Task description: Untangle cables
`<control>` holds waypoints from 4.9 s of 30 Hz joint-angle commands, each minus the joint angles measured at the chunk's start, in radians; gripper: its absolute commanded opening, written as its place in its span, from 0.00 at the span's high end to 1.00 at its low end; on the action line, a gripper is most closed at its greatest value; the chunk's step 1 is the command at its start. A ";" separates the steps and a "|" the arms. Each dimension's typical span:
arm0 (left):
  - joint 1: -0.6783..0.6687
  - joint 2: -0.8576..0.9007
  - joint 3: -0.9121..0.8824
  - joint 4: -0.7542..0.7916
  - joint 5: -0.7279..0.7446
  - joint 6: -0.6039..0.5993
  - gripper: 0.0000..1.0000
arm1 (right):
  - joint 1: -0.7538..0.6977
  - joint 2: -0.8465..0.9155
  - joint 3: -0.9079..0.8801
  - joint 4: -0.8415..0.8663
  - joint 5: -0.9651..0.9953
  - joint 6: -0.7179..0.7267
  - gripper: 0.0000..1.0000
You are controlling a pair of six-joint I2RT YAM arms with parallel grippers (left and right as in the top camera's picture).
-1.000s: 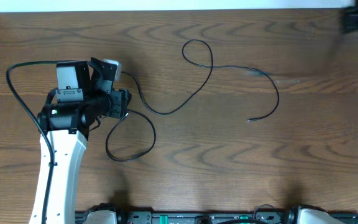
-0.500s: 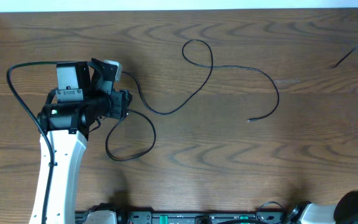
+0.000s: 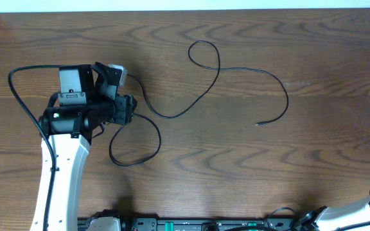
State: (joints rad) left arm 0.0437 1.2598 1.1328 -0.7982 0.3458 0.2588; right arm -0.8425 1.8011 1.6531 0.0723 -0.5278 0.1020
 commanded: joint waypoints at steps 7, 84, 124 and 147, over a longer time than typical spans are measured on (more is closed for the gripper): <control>-0.002 -0.001 0.001 -0.005 0.040 -0.010 0.41 | -0.103 0.032 0.002 -0.101 -0.055 0.245 0.16; -0.002 -0.001 0.001 -0.008 0.073 -0.010 0.41 | -0.009 0.043 -0.726 -0.135 0.658 0.458 0.98; -0.002 -0.001 0.001 0.011 0.072 -0.035 0.41 | 1.136 0.043 -0.722 -0.268 -0.032 -0.455 0.01; -0.001 -0.001 0.001 0.089 -0.274 -0.325 0.43 | 1.510 0.045 -0.695 0.131 0.021 -0.476 0.01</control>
State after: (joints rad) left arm 0.0429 1.2598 1.1328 -0.7006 0.0925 -0.0235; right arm 0.6361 1.8378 0.9424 0.1810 -0.5018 -0.3878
